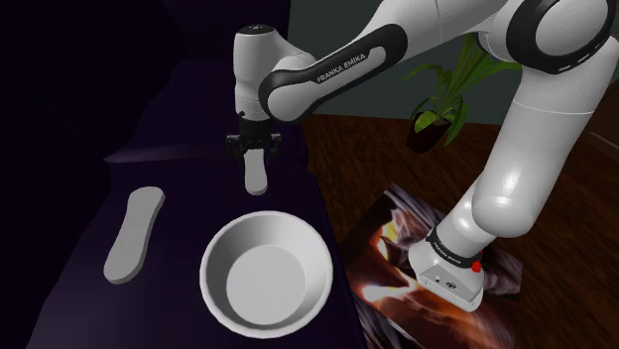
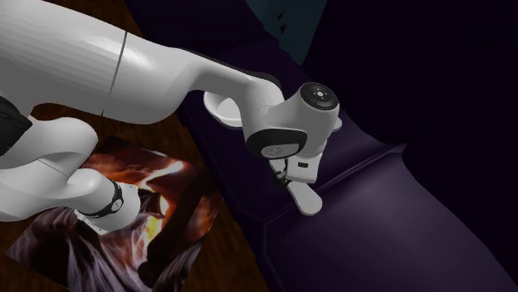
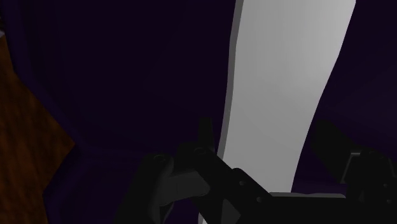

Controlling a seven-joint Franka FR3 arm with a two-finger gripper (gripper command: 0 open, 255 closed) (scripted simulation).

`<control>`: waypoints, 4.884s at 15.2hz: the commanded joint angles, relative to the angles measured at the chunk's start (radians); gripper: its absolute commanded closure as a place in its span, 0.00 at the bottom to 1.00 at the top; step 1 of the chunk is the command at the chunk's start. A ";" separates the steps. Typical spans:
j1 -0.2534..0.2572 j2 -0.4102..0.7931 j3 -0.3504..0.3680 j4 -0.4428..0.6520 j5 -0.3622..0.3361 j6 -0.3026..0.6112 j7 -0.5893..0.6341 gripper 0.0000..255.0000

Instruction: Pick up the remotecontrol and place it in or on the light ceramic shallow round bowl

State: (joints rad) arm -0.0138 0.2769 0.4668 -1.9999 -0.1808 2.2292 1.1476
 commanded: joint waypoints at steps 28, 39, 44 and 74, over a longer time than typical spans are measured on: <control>-0.018 -0.122 0.022 0.131 0.080 -0.237 -0.057 1.00; -0.013 -0.171 0.033 0.200 0.108 -0.348 -0.057 1.00; 0.028 -0.266 0.077 0.099 0.156 -0.332 0.015 1.00; 0.222 -0.370 0.323 -0.122 0.243 -0.193 0.417 1.00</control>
State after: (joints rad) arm 0.2078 -0.0990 0.7874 -2.1129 0.0663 2.0217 1.5595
